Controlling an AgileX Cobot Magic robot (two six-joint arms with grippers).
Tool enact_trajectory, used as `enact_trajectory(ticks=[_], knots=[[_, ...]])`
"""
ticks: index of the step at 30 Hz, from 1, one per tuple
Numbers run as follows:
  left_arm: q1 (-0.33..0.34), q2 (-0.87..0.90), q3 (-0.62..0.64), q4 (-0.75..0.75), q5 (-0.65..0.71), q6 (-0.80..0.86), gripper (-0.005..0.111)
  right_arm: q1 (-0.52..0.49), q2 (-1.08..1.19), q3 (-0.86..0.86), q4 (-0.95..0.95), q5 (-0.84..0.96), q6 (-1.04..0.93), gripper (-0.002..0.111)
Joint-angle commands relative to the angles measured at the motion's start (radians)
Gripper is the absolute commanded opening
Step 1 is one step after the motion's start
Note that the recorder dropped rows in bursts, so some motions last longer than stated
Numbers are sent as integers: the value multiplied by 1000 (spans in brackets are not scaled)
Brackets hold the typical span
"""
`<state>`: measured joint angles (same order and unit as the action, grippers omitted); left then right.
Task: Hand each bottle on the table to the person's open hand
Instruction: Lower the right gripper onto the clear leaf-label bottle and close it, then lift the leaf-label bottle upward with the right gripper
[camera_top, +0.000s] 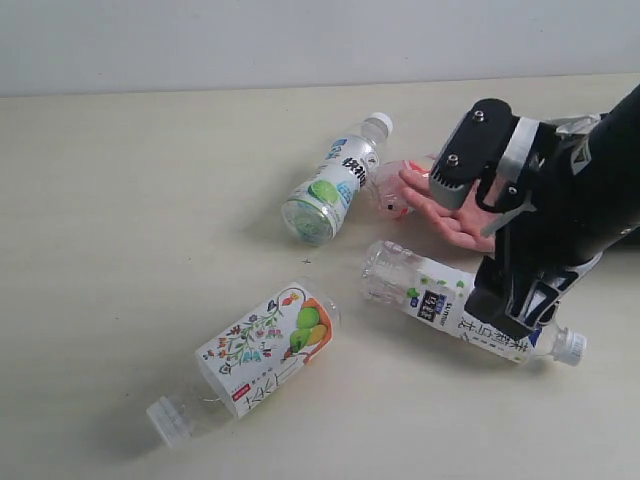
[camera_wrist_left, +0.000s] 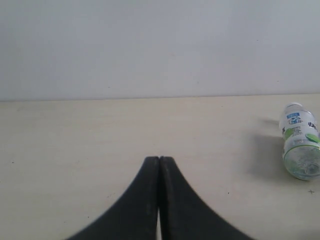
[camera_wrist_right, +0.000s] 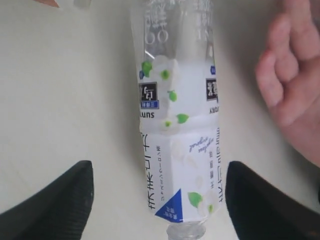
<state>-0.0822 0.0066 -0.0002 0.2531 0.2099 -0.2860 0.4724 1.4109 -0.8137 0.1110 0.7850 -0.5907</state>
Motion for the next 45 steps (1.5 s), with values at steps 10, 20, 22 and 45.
enact_trajectory(ticks=[10,20,22,45], knots=[[2,-7,0,0,-5,-6,0,63,160,3,-201,-27,149,74],[2,-7,0,0,-5,-6,0,63,179,3,-201,-53,147,77],[2,-7,0,0,-5,-6,0,63,192,3,-201,-57,147,77],[2,-7,0,0,-5,-6,0,63,304,3,-224,-86,168,77]])
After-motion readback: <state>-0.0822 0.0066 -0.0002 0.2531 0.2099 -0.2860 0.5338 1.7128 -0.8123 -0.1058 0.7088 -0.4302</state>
